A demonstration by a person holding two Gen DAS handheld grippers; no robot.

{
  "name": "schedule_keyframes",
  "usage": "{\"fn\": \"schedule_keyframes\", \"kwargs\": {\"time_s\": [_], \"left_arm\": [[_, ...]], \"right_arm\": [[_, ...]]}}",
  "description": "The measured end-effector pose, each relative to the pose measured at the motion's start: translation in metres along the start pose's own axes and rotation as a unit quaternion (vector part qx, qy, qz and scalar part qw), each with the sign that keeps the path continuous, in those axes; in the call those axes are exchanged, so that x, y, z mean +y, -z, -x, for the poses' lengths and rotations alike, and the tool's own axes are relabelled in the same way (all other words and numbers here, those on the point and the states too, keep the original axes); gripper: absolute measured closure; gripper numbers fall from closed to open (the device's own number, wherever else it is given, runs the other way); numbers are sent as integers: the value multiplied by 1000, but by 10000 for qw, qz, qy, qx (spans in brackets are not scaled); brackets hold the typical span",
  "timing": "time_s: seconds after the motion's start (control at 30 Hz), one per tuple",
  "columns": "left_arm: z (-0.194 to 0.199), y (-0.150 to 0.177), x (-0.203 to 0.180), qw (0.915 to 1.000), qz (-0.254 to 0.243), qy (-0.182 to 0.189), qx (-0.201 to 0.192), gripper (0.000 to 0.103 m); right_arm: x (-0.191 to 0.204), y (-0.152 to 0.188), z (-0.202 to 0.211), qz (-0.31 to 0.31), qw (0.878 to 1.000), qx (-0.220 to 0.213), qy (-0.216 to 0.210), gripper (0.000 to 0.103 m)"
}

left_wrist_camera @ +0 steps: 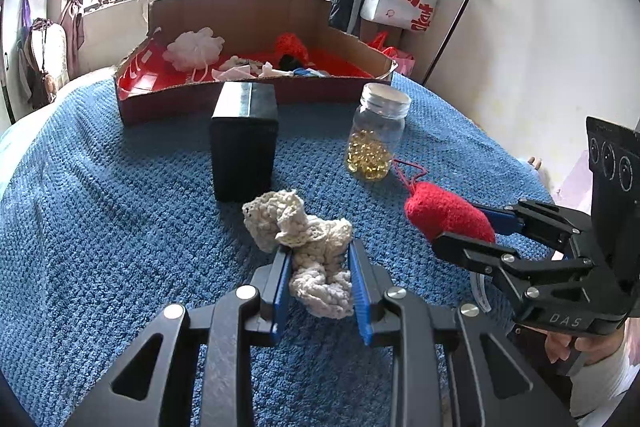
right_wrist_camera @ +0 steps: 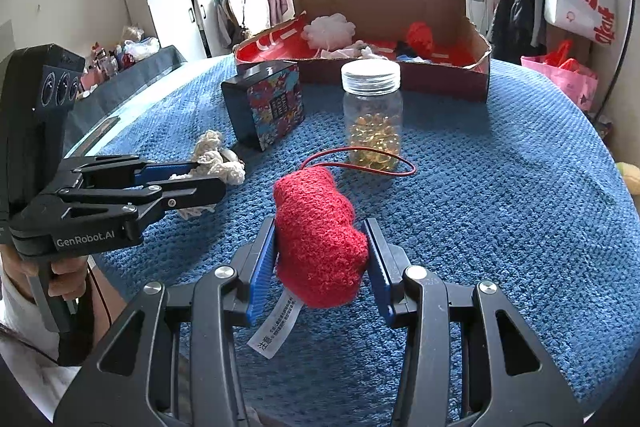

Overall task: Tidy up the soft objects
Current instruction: 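Carry the rope toy and red knitted toy with both tools into the box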

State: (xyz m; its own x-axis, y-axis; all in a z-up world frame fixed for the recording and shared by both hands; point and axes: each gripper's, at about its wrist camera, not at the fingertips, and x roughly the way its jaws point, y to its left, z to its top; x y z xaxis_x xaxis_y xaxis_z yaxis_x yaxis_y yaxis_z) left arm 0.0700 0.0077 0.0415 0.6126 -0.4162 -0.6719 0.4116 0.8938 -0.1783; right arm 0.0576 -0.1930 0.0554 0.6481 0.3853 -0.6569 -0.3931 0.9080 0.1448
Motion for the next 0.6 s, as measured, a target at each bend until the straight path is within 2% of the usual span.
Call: {"fn": "schedule_keyframes", "kwargs": {"time_s": [0.33,0.6], "left_arm": [[-1,0,-4,10000,5,85,1,74],[-8,-32,-21,9993,-348,138,62,74]], "right_arm": [[-3,3,1,-65,10000,21,59,62],[-25,1,12,-91,9988,6,482,62]]}}
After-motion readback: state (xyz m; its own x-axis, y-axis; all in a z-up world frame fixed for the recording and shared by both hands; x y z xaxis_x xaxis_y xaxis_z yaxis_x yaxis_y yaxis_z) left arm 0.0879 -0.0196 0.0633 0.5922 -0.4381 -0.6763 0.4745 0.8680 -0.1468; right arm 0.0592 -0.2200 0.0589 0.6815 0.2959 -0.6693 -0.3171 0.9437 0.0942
